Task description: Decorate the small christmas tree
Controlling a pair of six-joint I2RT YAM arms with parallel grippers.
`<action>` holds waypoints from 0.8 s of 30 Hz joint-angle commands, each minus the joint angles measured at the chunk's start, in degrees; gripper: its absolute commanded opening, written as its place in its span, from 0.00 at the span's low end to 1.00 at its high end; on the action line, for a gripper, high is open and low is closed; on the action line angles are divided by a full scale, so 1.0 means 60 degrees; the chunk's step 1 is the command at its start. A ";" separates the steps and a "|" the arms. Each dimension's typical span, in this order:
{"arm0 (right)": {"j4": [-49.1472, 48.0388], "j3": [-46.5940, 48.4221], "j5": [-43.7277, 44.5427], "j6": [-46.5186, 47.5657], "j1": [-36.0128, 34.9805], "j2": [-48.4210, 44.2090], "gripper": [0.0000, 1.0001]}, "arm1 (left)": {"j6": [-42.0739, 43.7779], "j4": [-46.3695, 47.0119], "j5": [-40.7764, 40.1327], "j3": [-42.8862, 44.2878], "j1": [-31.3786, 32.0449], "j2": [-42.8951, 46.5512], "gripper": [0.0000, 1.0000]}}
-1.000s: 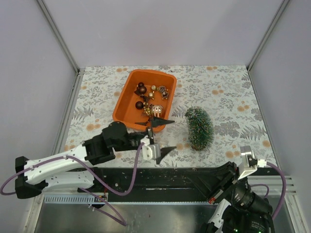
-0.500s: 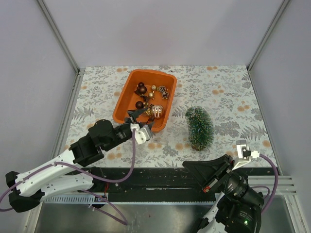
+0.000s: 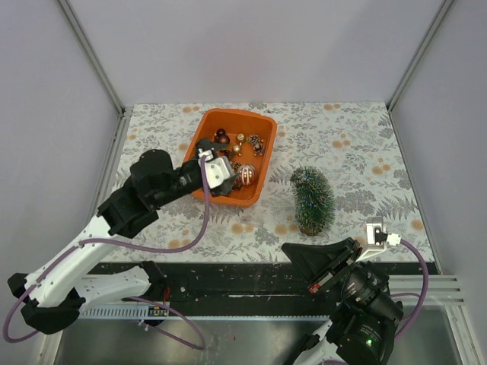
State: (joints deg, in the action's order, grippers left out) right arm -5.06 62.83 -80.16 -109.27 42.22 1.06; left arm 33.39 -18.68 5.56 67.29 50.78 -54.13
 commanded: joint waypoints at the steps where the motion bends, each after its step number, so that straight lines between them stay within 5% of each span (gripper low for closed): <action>1: 0.1180 0.0514 0.0191 0.0663 0.0376 0.0116 0.00 | -0.0528 -0.1645 0.3065 0.0447 -0.1167 0.0538 0.81; 7: -0.0049 0.0617 0.0323 -0.0053 0.0654 0.0409 0.00 | 0.0868 -0.2993 0.4433 -0.0961 -0.1316 0.1932 0.89; 11: -0.0138 0.0881 0.0557 -0.0069 0.0757 0.0468 0.00 | -0.1661 -0.3362 0.5411 -0.0580 -0.1724 0.1391 0.94; 19: -0.0885 0.1145 0.0894 -0.0449 0.0947 0.0629 0.00 | -0.7611 -0.2091 1.0653 -0.1018 -0.3322 -0.0396 0.99; 24: -0.1162 0.1130 0.0894 -0.0698 0.1079 0.0629 0.00 | -0.8959 0.0791 1.0515 -0.1896 -0.3308 0.0347 0.99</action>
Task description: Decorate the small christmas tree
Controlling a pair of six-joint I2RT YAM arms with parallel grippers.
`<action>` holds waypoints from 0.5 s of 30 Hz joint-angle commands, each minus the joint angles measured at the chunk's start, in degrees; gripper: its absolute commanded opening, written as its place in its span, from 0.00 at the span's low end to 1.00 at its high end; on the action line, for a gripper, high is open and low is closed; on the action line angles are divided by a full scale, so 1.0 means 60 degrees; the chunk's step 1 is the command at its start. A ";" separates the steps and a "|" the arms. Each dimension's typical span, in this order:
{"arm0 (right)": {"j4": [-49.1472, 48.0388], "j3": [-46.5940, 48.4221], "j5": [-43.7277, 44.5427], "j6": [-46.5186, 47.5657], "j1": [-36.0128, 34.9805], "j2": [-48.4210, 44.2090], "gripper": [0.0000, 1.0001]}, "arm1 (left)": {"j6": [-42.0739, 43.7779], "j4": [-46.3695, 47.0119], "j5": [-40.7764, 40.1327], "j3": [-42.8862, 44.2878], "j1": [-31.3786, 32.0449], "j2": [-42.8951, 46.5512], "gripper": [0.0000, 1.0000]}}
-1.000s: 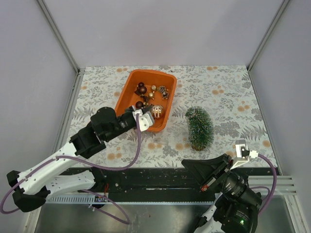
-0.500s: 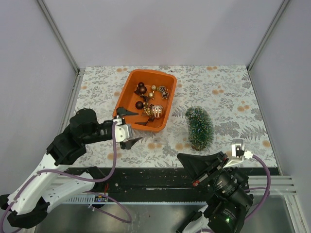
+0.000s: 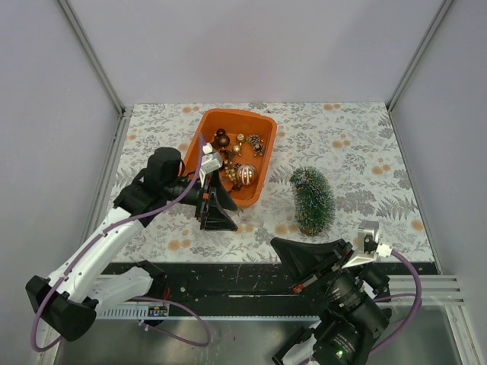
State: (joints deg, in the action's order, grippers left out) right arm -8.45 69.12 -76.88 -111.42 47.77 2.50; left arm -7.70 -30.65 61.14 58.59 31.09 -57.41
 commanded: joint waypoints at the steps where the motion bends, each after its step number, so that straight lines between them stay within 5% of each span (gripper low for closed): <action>1: -0.0860 0.0038 0.0362 -0.0530 0.0197 0.0403 0.00 | -0.2651 0.3447 0.1192 -0.0709 -0.0040 0.0983 0.99; 4: -0.2160 -0.0123 0.0377 -0.1422 0.0402 0.0476 0.00 | -0.3621 0.4871 0.1221 -0.1048 0.0105 0.0896 0.99; 15: -0.4640 -0.0182 0.0670 -0.3621 0.0930 0.0784 0.00 | -0.3357 0.5428 -0.0054 -0.1825 0.1263 0.0897 0.99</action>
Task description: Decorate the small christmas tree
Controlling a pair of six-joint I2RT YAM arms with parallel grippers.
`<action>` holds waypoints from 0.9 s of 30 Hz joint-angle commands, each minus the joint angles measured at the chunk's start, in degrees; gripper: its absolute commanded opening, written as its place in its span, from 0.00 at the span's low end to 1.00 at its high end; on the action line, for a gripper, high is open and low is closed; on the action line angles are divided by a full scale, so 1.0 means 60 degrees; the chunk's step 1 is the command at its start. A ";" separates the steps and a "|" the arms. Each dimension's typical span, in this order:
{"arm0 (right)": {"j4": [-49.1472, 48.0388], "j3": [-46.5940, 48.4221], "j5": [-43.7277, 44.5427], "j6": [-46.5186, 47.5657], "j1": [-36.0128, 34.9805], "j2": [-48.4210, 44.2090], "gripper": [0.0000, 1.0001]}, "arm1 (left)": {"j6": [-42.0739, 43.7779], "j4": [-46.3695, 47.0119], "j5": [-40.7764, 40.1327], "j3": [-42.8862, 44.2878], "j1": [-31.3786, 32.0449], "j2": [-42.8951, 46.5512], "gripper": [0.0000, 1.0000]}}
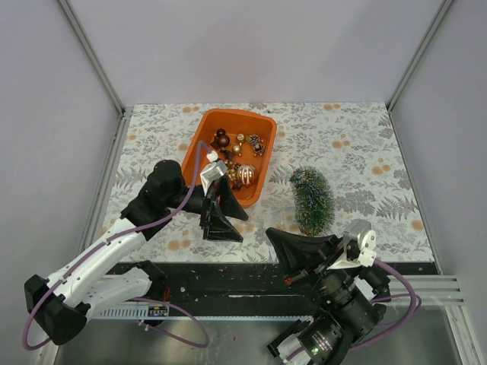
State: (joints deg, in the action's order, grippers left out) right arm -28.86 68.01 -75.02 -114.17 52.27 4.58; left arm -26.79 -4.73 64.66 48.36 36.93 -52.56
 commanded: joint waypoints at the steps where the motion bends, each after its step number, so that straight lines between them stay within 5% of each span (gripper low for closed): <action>1: -0.1442 -0.0011 0.0389 -0.3324 0.0209 0.0453 0.00 | -0.0469 0.1372 -0.0670 -0.0106 0.0334 0.0000 0.99; 17: -0.4724 -0.0436 0.1107 -0.6414 0.0692 0.0555 0.00 | -0.1072 0.2311 -0.1578 -0.0603 0.0964 -0.0396 0.99; 27: -0.4814 -0.0583 0.1518 -0.7061 0.0780 0.0409 0.00 | -0.1015 0.2371 -0.2513 -0.0809 0.0964 -0.0425 0.99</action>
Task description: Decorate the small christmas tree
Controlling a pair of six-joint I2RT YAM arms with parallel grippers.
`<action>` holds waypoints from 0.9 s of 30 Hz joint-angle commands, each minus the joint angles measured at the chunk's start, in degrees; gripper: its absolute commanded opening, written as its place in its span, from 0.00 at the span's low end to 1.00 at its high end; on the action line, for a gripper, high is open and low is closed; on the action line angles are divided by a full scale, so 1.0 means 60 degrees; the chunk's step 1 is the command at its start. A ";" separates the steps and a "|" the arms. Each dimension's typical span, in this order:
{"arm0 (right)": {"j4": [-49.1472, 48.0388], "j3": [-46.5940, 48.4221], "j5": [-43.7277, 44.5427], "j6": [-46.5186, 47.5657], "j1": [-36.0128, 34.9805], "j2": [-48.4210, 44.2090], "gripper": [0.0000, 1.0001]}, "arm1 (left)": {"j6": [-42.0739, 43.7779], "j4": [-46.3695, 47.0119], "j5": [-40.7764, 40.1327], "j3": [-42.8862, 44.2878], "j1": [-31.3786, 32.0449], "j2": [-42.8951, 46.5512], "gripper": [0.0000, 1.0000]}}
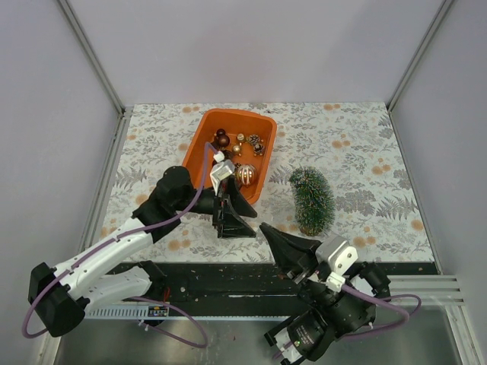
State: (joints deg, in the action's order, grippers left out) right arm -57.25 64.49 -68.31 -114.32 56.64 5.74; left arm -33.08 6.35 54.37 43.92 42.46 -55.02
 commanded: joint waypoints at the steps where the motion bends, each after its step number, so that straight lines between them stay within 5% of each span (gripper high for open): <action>1: -0.0009 0.0047 0.0414 -0.7064 0.0052 0.0230 0.00 | 0.0035 0.0567 -0.0988 -0.0055 -0.0015 -0.0072 0.99; 27: 0.3199 0.0033 0.0443 -0.7094 -0.0681 -0.0648 0.00 | -0.0434 0.0714 -0.0361 0.0312 -0.0162 0.0104 0.99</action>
State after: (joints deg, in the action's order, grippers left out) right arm -41.17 64.16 -66.92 -114.32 52.77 3.31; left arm -35.05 7.44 50.48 43.64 41.10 -54.72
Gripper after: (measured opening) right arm 0.014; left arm 0.988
